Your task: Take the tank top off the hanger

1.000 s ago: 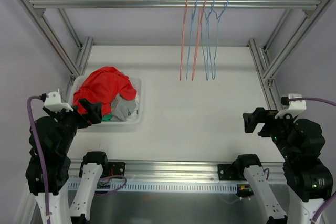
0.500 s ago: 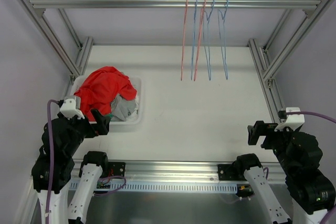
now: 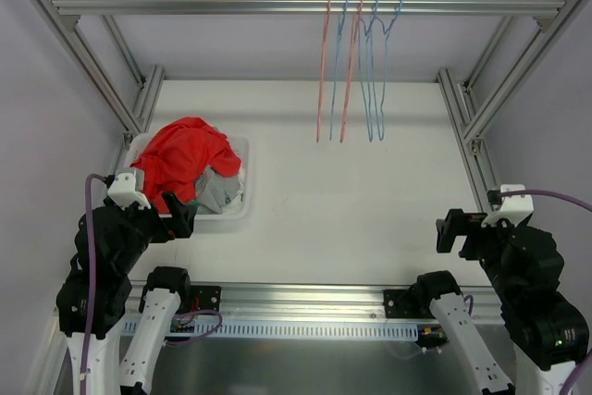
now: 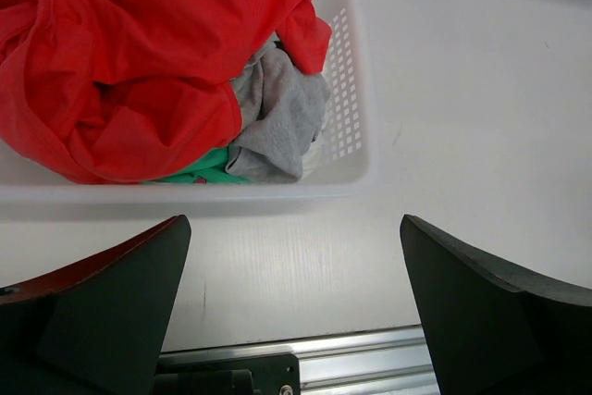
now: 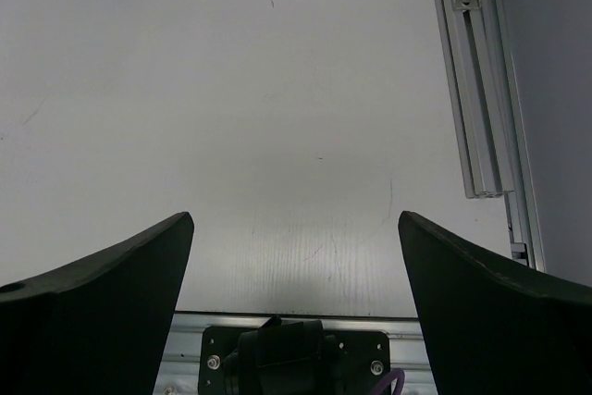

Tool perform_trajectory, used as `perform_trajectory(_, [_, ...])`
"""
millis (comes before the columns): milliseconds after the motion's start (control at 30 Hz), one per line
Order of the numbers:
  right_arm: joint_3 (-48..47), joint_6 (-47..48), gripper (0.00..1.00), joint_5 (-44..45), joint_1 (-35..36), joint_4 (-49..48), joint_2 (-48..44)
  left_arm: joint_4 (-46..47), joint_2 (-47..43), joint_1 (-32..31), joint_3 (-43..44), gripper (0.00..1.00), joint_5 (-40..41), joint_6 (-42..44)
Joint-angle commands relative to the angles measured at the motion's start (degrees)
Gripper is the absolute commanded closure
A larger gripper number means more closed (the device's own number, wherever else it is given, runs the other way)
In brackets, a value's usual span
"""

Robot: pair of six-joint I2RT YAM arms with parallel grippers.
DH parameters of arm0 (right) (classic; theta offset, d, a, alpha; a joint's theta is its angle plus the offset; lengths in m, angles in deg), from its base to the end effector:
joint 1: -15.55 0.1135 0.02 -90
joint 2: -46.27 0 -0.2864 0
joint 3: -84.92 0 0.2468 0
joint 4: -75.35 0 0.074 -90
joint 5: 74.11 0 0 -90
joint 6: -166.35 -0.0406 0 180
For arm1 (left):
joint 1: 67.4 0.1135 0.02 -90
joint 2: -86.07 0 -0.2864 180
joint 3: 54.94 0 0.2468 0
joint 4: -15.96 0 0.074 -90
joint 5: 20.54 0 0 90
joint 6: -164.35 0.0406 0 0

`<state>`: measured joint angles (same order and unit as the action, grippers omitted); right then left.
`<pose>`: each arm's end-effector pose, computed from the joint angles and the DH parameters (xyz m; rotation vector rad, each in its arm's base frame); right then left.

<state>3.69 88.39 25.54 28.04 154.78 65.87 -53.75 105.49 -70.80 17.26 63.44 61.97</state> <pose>-0.0219 -0.0118 0.3919 -0.2857 1.8579 -0.1530 0.0083 -0.0048 0.3720 -0.0739 1.8731 -0.2881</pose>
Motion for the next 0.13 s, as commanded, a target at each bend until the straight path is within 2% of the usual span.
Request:
perform_trajectory(0, [0.01,-0.08,0.01,-0.07,0.34,-1.99,1.59,1.06,-0.08,-0.20,-0.12,0.01,-1.54,0.87])
perform_trajectory(100, [0.09,-0.43,0.00,-0.68,0.34,-2.17,1.94,1.14,-0.08,-0.20,-0.12,0.01,-1.45,0.87])
